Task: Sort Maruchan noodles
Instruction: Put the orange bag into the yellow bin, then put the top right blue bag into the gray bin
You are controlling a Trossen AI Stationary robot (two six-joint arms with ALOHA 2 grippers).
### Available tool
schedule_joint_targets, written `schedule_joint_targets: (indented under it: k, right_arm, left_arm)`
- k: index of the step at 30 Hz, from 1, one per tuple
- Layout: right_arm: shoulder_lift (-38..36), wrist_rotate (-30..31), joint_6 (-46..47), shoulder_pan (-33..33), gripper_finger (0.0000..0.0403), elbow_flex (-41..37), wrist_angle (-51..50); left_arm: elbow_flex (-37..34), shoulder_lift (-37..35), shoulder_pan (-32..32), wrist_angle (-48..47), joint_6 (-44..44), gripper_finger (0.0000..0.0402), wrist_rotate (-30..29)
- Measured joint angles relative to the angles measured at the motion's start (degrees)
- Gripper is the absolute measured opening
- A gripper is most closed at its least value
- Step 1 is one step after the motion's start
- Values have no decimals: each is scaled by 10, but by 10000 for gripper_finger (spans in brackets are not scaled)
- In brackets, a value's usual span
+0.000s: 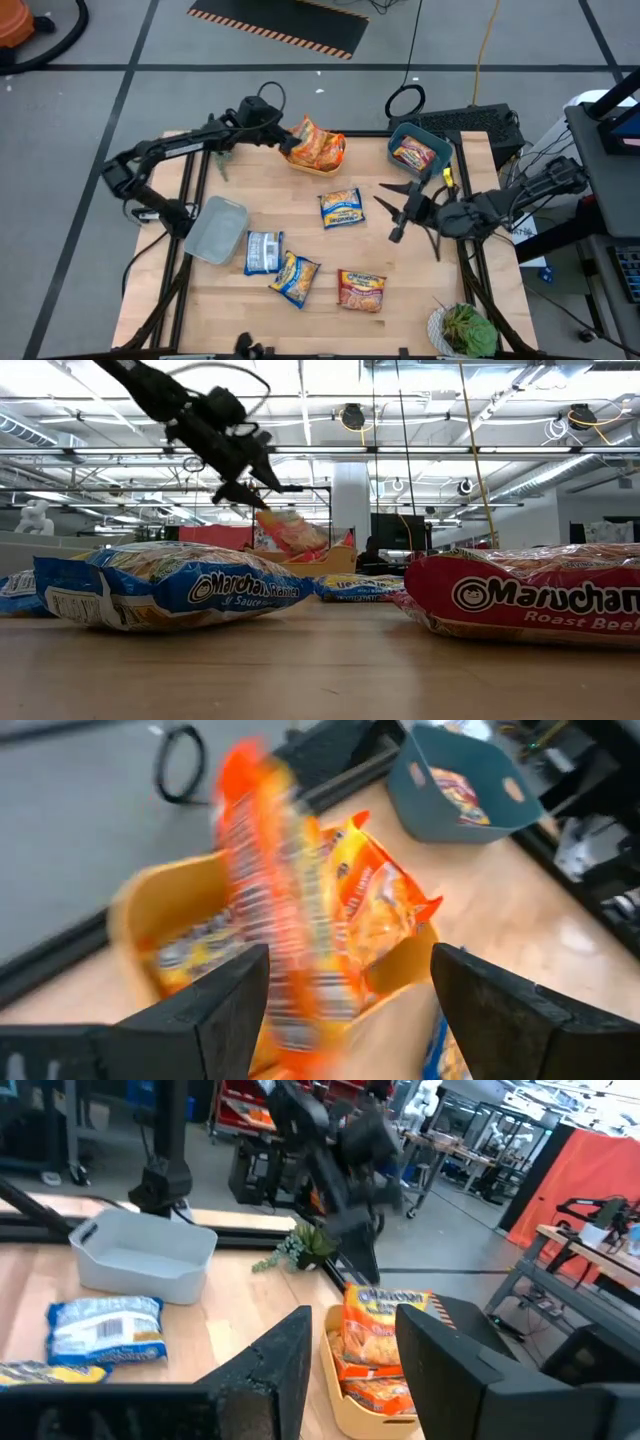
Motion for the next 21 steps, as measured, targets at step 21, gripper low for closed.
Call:
schedule_joint_targets:
  k: [21]
  right_arm:
    - [172,-228,172,-148,141,0,-80]
  left_arm:
    - [-75,-276,-256,-293,42,283,-267]
